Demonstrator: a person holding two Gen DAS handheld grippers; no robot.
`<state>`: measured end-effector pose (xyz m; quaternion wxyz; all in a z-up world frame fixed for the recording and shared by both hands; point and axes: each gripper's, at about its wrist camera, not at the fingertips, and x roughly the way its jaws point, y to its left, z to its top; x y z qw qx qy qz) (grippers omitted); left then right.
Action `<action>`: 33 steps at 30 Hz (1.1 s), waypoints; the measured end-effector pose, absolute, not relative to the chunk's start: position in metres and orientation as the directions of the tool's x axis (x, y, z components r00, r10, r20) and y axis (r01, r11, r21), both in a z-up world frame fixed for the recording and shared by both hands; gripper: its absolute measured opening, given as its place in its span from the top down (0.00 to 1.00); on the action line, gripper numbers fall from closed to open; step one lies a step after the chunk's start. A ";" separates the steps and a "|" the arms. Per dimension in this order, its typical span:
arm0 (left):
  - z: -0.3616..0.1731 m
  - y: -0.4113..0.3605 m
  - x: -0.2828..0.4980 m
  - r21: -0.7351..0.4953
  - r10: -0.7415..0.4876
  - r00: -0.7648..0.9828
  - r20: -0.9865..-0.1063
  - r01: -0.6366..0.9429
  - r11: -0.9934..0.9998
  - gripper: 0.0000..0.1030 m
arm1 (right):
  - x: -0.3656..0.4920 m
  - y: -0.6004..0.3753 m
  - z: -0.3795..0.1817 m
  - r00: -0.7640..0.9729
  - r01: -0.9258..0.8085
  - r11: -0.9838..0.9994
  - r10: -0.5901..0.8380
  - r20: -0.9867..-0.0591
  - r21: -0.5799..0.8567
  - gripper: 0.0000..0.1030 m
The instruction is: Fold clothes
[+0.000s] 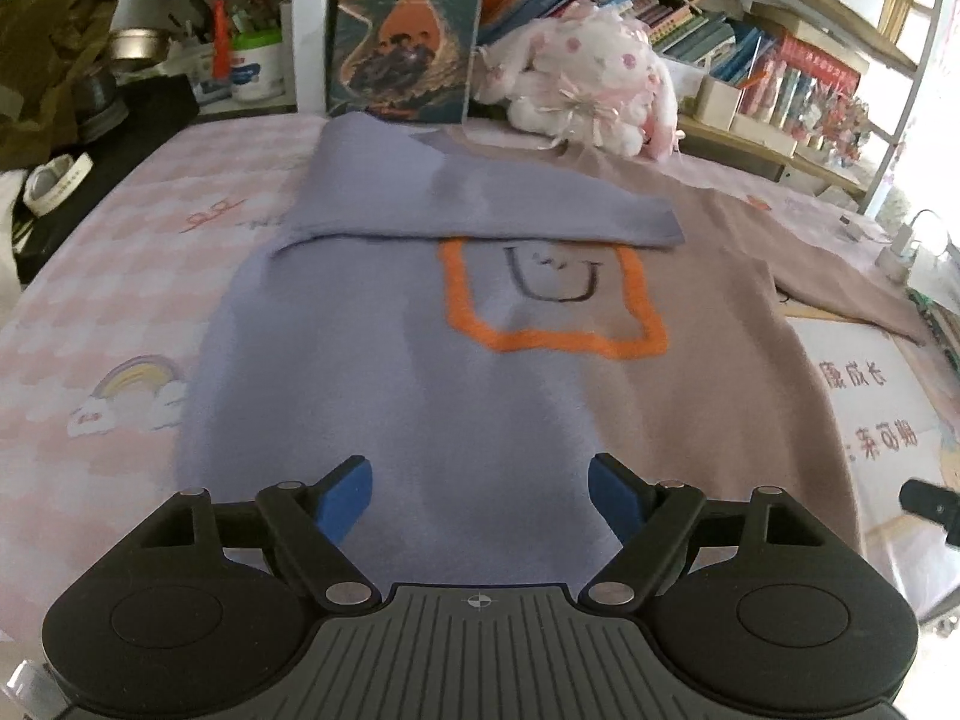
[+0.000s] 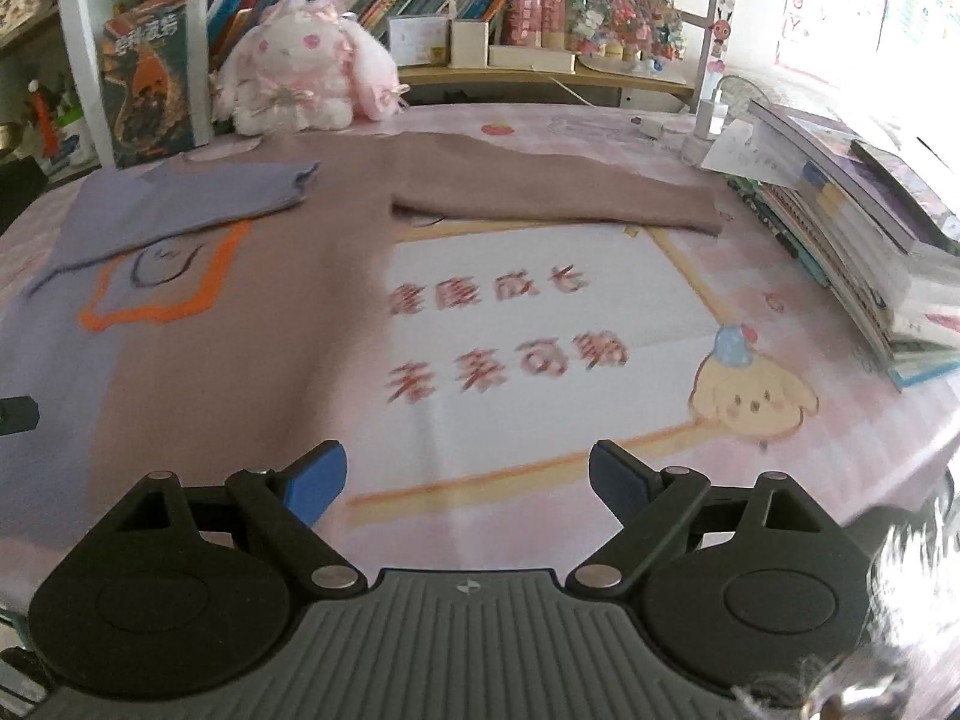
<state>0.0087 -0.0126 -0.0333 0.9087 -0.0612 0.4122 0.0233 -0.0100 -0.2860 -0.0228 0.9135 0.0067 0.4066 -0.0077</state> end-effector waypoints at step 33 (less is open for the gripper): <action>-0.019 -0.138 0.062 0.009 0.152 0.582 -0.799 -0.241 0.970 0.21 | 0.194 -0.488 -0.051 0.713 0.101 0.971 0.081 -0.697 0.216 0.18</action>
